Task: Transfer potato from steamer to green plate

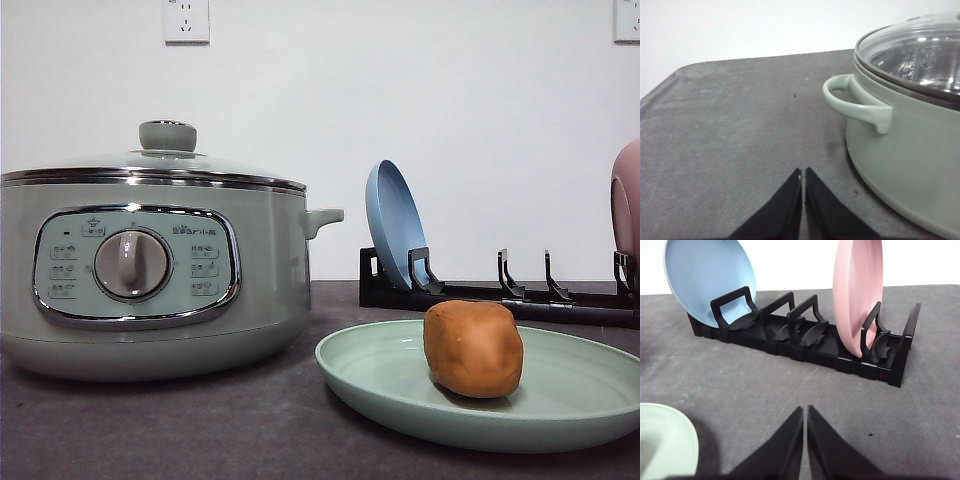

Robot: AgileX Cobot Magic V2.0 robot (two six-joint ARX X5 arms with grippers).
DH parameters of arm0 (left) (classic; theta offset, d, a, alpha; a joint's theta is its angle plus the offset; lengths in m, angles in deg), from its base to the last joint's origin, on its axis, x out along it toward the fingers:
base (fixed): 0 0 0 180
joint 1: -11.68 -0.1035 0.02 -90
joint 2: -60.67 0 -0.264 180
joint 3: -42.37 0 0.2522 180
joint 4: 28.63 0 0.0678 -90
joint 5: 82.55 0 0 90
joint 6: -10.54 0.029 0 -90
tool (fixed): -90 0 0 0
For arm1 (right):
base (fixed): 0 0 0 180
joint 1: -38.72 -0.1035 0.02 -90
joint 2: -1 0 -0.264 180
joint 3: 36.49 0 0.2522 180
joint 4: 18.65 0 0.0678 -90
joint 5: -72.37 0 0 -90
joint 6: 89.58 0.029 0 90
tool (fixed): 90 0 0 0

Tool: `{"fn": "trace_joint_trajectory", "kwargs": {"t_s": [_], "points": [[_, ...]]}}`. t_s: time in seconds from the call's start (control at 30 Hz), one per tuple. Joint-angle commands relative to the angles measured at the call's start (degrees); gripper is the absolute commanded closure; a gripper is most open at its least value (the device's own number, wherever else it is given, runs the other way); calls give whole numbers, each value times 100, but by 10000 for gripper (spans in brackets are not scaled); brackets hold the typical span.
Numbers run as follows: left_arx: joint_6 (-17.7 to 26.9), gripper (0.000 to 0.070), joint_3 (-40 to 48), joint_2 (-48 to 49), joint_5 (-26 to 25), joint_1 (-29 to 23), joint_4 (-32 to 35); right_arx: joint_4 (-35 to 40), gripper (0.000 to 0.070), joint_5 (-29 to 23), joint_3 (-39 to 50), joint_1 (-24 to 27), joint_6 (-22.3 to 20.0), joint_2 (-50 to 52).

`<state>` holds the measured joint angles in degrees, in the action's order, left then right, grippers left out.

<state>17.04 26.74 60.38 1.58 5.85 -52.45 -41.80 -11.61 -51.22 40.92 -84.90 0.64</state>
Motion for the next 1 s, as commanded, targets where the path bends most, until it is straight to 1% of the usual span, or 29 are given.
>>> {"fn": "trace_joint_trajectory", "kwargs": {"t_s": [0.0, 0.97], "points": [[-11, 696, 118, 11, 11, -15, -46, 42, 700, -9, 31, -13, -24, 15], [-9, 697, 118, 11, 11, -15, -46, 42, 700, -9, 31, -13, -24, 15]]}}
